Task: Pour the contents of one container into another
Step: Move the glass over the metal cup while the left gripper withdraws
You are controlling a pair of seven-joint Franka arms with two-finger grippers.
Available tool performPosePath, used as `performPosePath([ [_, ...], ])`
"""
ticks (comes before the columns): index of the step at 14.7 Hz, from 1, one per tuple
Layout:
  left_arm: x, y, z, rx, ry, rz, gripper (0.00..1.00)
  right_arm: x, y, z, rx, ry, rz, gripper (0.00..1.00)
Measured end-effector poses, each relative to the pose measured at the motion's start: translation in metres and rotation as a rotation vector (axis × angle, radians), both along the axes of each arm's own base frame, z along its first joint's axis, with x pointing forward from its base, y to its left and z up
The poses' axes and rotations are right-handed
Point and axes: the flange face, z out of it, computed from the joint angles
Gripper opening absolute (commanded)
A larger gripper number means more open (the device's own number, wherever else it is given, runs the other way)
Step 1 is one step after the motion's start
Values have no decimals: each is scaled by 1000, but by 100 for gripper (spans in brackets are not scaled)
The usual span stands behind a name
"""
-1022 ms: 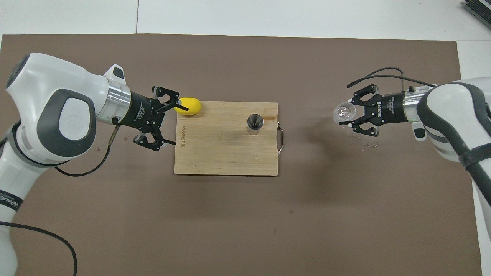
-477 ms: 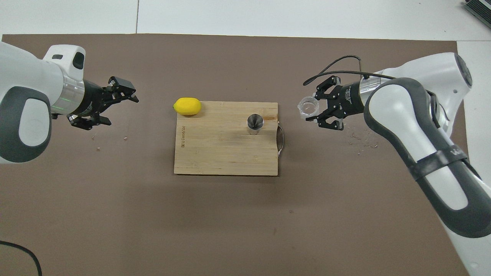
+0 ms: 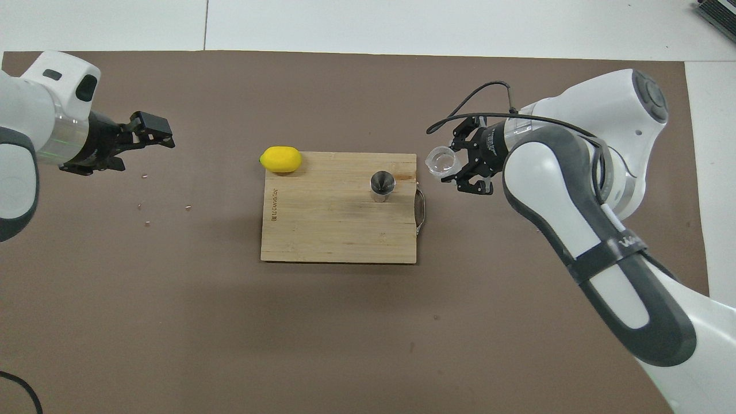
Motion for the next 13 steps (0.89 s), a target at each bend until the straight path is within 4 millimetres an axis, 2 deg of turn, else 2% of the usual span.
performPosePath([
  [2, -9, 6, 22, 74, 29, -91, 100, 0, 13, 1, -26, -5, 4, 0],
  [6, -38, -10, 67, 110, 95, -154, 100, 3, 35, 8, -76, -32, 19, 0],
  [9, -62, -14, 72, 116, 100, -162, 100, 1, 54, 1, -128, -41, 50, 0],
  [11, -66, -13, 77, 97, 89, -155, 100, 4, 60, 2, -166, -60, 67, 0],
  [13, -67, -9, 91, 90, 75, -147, 100, 2, 68, 1, -202, -72, 100, 0],
])
